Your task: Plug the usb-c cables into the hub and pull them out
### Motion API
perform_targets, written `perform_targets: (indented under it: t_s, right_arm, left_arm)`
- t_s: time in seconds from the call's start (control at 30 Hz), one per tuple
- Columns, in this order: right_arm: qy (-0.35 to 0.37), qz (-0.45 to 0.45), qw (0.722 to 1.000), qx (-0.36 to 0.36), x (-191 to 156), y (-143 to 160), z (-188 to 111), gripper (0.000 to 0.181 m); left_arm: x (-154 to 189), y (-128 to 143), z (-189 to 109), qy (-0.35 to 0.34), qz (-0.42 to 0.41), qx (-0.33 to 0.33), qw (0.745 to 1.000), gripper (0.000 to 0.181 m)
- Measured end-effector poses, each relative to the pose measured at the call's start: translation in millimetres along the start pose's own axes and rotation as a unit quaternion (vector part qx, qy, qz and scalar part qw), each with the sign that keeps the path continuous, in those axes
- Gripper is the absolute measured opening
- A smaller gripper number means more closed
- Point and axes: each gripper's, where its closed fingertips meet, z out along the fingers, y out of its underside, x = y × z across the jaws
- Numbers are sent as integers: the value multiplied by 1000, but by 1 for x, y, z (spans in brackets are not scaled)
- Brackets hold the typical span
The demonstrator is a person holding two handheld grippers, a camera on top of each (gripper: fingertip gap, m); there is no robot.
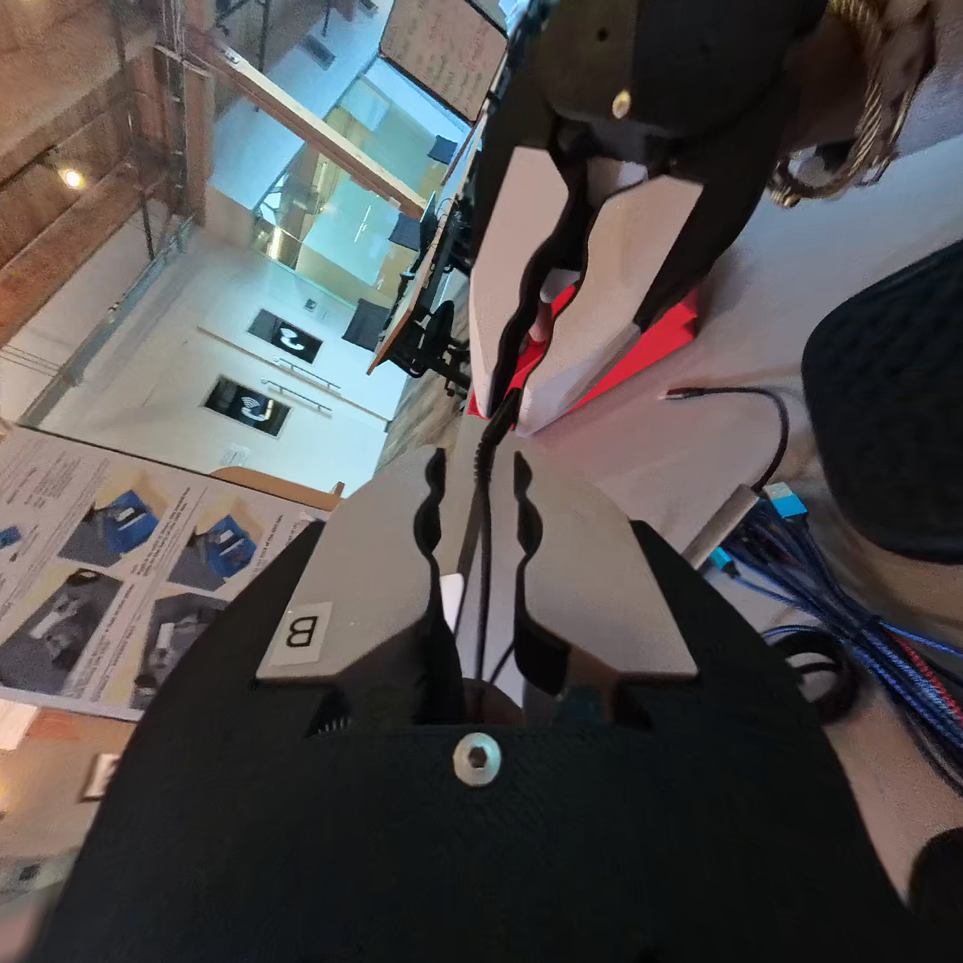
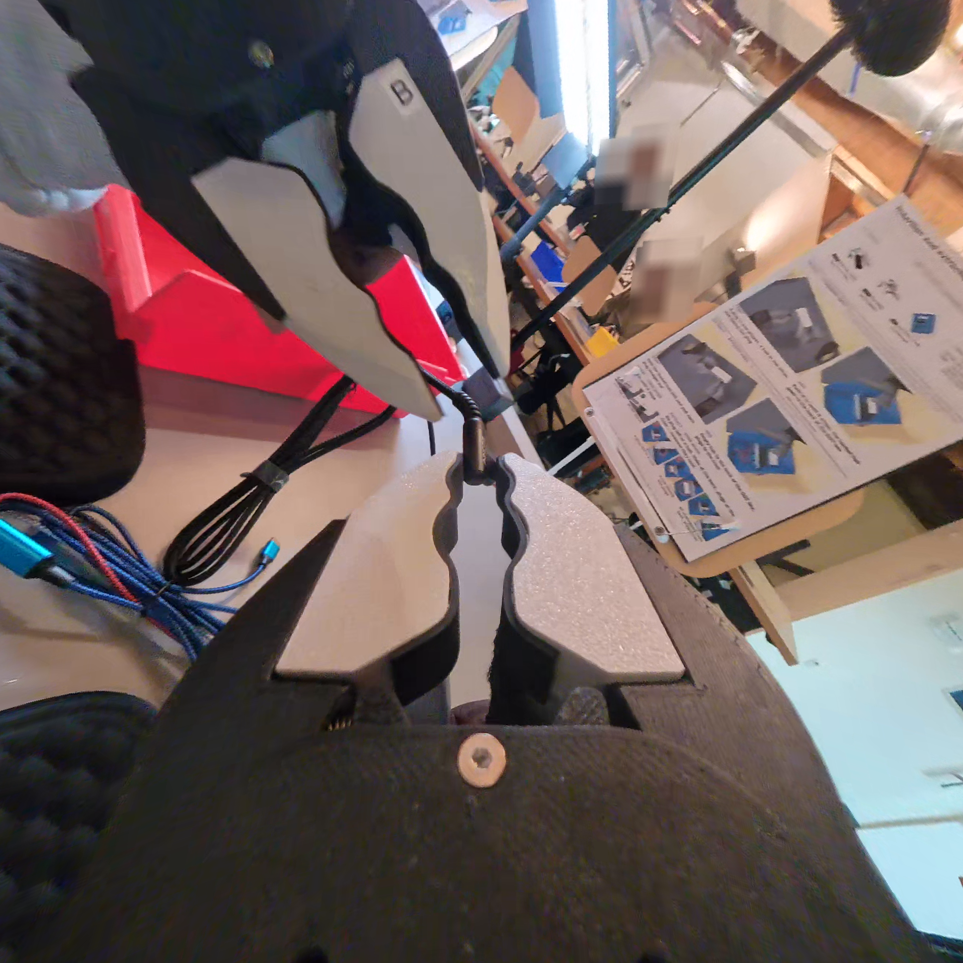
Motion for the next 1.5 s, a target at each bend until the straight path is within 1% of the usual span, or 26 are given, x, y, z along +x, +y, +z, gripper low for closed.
perform_targets:
  t_s: [0.1,0.3,0.37,0.43,0.47,0.5,0.53,0.6,0.67,0.73,0.77,0.8,0.9,0.97,1.03,1.07,1.1,1.13,1.17,1.2,1.23,1.3,1.37,1.4,1.47,1.5]
  right_arm:
    - [-18,1,1000,-8,-4,-3,2,11]
    - [-83,29,996,-12,-19,-4,6,11]
    - [-95,55,994,-5,-22,-3,10,12]
    - [-70,85,993,37,-16,-9,11,21]
    - [-61,104,990,66,-15,-13,11,27]
    - [-49,117,988,93,-14,-16,10,29]
    - [-29,112,987,111,-14,-17,10,30]
    - [15,52,991,125,-18,-17,12,30]
    - [44,8,988,145,-25,-24,14,27]
    - [56,-8,987,148,-30,-29,20,25]
    - [59,-19,988,139,-32,-28,25,24]
    - [57,-29,990,127,-34,-26,31,24]
    - [54,-41,991,118,-38,-25,43,21]
    - [57,-55,991,111,-36,-24,46,18]
    - [52,-69,990,107,-37,-24,48,16]
    - [34,-59,992,110,-41,-24,48,16]
    - [10,-32,993,114,-44,-24,48,17]
    - [-23,8,992,122,-47,-24,47,17]
    - [-65,60,987,134,-50,-25,45,19]
    - [-108,119,975,151,-52,-28,41,21]
    - [-147,174,959,170,-51,-31,37,22]
    - [-198,238,931,192,-50,-36,32,24]
    - [-226,252,918,207,-53,-41,29,21]
    - [-235,254,914,212,-56,-43,29,19]
    - [-232,244,916,218,-57,-46,31,6]
    - [-228,236,916,230,-55,-49,30,5]
  left_arm:
    - [3,6,4,-2,37,-14,999,7]
    - [15,15,2,31,25,-33,999,7]
    - [19,21,0,57,-51,-51,996,7]
    - [18,27,-5,73,-177,-48,980,7]
    - [18,30,-9,87,-259,-37,961,7]
    - [16,29,-13,102,-348,-3,932,7]
    - [15,26,-19,124,-437,37,890,7]
    - [10,29,-28,153,-579,95,795,6]
    - [10,38,-34,162,-667,124,717,7]
    - [13,42,-40,178,-718,151,656,6]
    - [14,43,-41,182,-735,162,633,6]
    - [15,44,-42,183,-745,170,619,6]
    - [17,43,-44,192,-756,185,598,6]
    - [20,44,-44,200,-756,184,595,6]
    - [23,44,-44,205,-749,182,604,6]
    - [23,44,-46,207,-743,187,609,6]
    - [24,43,-46,206,-730,189,623,6]
    - [24,42,-48,202,-709,193,647,8]
    - [24,41,-50,198,-684,200,673,6]
    - [25,39,-52,199,-660,201,696,6]
    - [27,37,-54,207,-640,201,712,6]
    - [31,29,-57,226,-613,209,728,6]
    - [33,25,-57,234,-595,211,740,6]
    - [34,25,-57,234,-589,210,744,6]
    - [34,21,-59,238,-578,214,751,6]
    - [32,20,-60,236,-575,218,752,6]
